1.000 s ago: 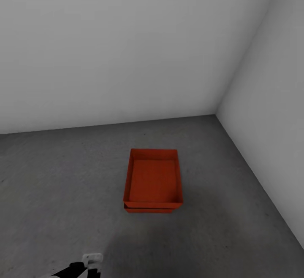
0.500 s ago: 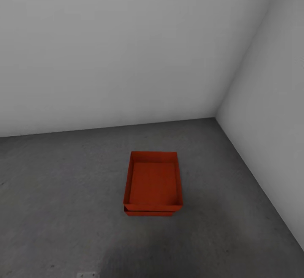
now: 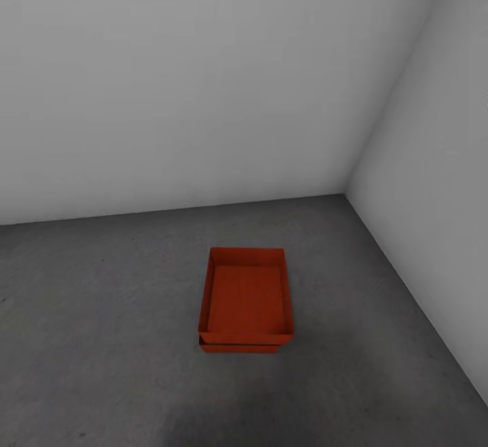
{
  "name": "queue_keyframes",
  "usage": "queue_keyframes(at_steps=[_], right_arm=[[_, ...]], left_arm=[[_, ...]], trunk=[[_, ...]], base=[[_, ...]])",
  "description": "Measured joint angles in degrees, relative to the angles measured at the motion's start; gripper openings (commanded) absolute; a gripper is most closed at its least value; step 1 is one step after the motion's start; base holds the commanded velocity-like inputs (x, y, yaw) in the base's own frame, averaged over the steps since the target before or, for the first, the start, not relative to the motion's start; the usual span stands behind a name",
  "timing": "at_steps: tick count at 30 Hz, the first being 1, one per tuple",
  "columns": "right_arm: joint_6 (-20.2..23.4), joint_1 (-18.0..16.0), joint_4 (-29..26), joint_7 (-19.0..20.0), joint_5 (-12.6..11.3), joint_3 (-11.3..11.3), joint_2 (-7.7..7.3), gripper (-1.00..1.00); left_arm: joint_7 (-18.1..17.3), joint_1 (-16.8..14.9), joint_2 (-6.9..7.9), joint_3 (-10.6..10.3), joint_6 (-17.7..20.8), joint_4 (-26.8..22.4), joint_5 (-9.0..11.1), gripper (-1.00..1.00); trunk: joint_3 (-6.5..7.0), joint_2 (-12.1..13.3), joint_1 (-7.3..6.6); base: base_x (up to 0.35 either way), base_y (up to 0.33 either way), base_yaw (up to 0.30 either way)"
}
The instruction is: Move the two storage containers from the living room to the garage. In the garage, place one container on the floor and stack the other container on top of it (either order is fine).
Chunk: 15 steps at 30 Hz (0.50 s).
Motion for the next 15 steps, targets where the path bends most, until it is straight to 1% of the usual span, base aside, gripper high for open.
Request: queue_keyframes(at_steps=[5,7,8,10,13,15], right_arm=[[0.0,0.0,0.0,0.0,-0.1,0.0,-0.06,1.00],[-0.1,0.0,0.8,0.0,-0.3,0.0,-0.13,1.00],[-0.2,0.0,1.8,0.0,-0.4,0.0,-0.14,1.00],[-0.3,0.0,2.7,0.1,-0.5,0.0,-0.11,1.00],[-0.3,0.0,3.3,0.7,-0.6,0.0,-0.15,1.00],[-0.3,1.1,3.9,2.4,-0.6,-0.1,-0.47,1.00]], left_arm=[[0.0,0.2,0.87,0.0,-0.4,0.0,0.0,1.00],[-0.1,1.4,1.65,0.0,-0.6,0.0,0.0,1.00],[-0.2,2.2,2.35,0.1,-0.8,0.0,0.0,1.00],[-1.0,3.3,3.27,0.0,-0.9,0.0,0.1,1.00],[-1.5,3.6,3.60,0.0,-0.8,0.0,0.1,1.00],[-1.8,3.9,3.78,0.0,-0.6,0.0,0.1,1.00]], trunk=[[0.45,0.0,0.00],[0.63,0.0,0.00],[0.72,0.0,0.00],[0.90,0.0,0.00],[1.18,0.0,0.00],[1.35,0.0,0.00]], base=[[0.000,0.000,0.000],[0.000,0.000,0.000],[0.000,0.000,0.000],[0.000,0.000,0.000],[0.000,0.000,0.000],[0.000,0.000,0.000]])
